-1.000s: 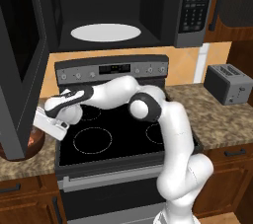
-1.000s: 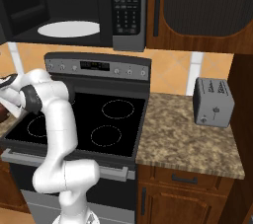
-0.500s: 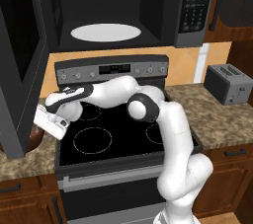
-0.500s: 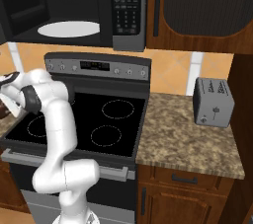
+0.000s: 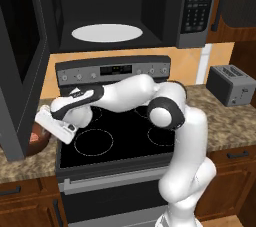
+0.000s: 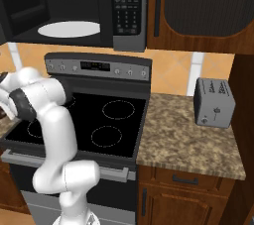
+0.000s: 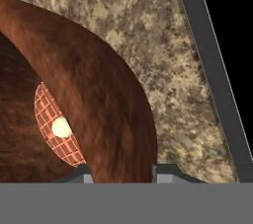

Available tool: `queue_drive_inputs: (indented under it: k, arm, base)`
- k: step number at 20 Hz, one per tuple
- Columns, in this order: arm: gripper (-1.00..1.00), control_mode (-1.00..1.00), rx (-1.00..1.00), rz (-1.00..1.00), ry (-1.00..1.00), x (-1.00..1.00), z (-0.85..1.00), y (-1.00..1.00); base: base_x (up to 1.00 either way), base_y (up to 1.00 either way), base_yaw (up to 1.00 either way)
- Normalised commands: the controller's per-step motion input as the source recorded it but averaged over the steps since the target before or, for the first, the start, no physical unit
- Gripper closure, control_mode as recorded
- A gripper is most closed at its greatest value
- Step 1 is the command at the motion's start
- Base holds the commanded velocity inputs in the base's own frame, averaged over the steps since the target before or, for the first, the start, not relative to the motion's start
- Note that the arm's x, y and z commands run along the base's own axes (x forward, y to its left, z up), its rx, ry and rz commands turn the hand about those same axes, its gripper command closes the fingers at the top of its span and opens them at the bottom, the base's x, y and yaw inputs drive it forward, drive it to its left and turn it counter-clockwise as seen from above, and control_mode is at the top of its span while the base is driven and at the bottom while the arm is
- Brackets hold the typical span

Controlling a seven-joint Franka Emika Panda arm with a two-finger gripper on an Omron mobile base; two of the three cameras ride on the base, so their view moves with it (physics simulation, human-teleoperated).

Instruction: Open the microwave, place the bowl with waffle inside the microwave, then close the microwave door and turn it on.

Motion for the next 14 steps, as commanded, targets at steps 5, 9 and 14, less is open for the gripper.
queue_drive_inputs:
  k: [5,9,14]
  arm:
    - [1.0,-1.0,0.0,-0.07,-0.06,-0.55,0.55,-0.68]
    - [1.0,-1.0,0.0,-0.09,0.01,-0.41,0.48,-0.9]
    - [1.0,-1.0,0.0,-0.1,0.01,-0.5,0.61,-0.94]
  base:
    - [0.0,0.0,0.0]
    - [0.0,0.0,0.0]
    - [0.0,0.0,0.0]
